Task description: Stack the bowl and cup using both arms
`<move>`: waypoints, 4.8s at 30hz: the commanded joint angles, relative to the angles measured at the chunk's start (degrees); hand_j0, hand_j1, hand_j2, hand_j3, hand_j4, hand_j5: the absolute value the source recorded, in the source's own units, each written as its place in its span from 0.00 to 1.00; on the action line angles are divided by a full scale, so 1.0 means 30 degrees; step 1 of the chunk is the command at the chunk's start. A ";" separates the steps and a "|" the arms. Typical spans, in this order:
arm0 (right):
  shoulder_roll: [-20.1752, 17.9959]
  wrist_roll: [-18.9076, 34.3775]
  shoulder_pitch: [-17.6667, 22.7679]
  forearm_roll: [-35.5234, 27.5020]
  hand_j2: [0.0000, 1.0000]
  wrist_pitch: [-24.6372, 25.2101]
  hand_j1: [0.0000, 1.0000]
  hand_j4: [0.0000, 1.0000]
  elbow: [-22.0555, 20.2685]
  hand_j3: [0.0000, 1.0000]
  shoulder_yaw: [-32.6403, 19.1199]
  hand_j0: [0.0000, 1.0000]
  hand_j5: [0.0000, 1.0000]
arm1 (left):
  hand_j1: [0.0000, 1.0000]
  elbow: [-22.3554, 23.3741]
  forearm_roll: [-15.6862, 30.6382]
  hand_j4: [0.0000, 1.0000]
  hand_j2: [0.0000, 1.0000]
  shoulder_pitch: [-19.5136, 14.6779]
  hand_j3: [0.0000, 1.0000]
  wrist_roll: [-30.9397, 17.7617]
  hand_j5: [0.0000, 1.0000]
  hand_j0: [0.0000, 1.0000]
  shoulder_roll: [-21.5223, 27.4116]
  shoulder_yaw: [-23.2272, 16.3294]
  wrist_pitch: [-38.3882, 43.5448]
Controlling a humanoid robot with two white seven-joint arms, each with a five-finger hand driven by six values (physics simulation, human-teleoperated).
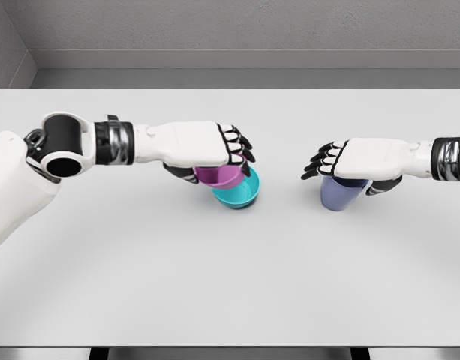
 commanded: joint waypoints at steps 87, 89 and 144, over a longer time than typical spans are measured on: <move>-0.0019 -0.0007 -0.0088 -0.0103 0.70 0.0048 0.70 0.70 -0.0001 0.70 -0.0127 0.70 0.70 | 1.00 0.1653 0.7449 1.00 1.00 1.2070 1.00 0.3098 1.00 1.00 0.1931 1.3563 0.0054; -0.0019 -0.0007 -0.0059 -0.0103 0.66 0.0048 0.66 0.66 -0.0001 0.66 -0.0127 0.66 0.66 | 1.00 0.1712 0.7449 1.00 1.00 1.2099 1.00 0.3010 1.00 1.00 0.1931 1.3855 0.0054; 0.1036 -0.0007 -0.0996 -0.0338 0.48 0.0048 0.48 0.48 -0.0001 0.48 -0.0244 0.48 0.48 | 1.00 0.2093 0.7449 1.00 1.00 1.2188 1.00 0.2834 1.00 1.00 0.1345 1.4031 0.0054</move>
